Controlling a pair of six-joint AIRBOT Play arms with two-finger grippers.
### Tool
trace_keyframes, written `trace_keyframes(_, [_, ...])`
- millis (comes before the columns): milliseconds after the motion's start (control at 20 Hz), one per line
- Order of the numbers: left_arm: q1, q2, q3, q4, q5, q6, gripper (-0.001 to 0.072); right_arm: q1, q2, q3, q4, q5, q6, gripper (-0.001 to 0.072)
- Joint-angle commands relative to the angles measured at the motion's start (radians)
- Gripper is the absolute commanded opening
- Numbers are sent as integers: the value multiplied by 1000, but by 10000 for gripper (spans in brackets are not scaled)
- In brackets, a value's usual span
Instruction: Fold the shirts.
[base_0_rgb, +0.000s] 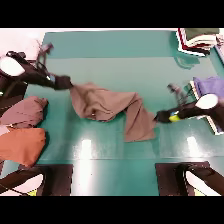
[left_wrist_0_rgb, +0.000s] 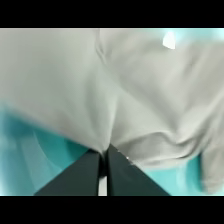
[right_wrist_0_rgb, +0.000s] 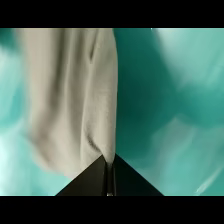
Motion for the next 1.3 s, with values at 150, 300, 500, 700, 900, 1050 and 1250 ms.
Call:
trace_keyframes(150, [0,167,440,86,-3,1,30,-251,272,420,-117,75,20,16])
trace_keyframes(300, [0,267,585,97,12,11,30,-345,343,583,-117,82,19,16])
trace_keyframes(500, [0,357,710,110,26,7,30,-409,373,734,-117,83,19,16])
trace_keyframes(700, [0,379,772,119,103,8,29,-418,307,887,-116,146,20,15])
trace_keyframes(900, [0,324,639,312,97,-61,29,-417,144,957,-116,297,42,15])
trace_keyframes(1050, [0,185,490,468,64,-150,29,-412,-23,956,-119,401,78,15])
trace_keyframes(1250, [0,-119,351,453,109,-252,30,-297,-286,956,-160,413,96,15])
